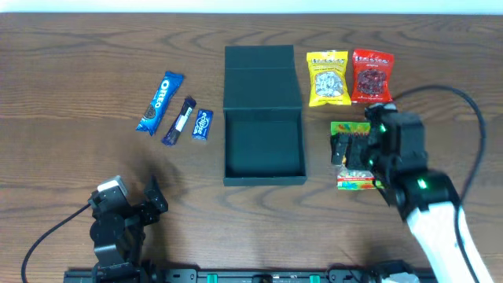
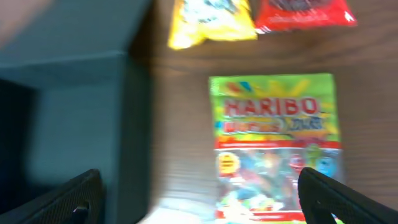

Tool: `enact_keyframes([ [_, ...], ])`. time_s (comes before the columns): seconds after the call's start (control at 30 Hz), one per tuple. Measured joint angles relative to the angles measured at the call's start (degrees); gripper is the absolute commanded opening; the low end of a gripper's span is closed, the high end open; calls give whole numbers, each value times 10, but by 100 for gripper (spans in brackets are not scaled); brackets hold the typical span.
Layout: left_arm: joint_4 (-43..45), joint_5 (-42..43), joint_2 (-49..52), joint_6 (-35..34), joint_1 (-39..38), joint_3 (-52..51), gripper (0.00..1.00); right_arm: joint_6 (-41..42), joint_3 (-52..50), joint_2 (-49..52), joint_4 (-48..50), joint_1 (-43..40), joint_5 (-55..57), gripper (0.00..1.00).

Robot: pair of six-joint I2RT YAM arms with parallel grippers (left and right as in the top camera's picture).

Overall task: Pack container
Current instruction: 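Reach the right gripper to the green Haribo bag and grasp it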

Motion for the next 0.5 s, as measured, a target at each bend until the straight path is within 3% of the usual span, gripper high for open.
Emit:
enact_keyframes([
  [0.5,0,0,0,0,0,0,95,-27,3,232,53,-37,45,94],
])
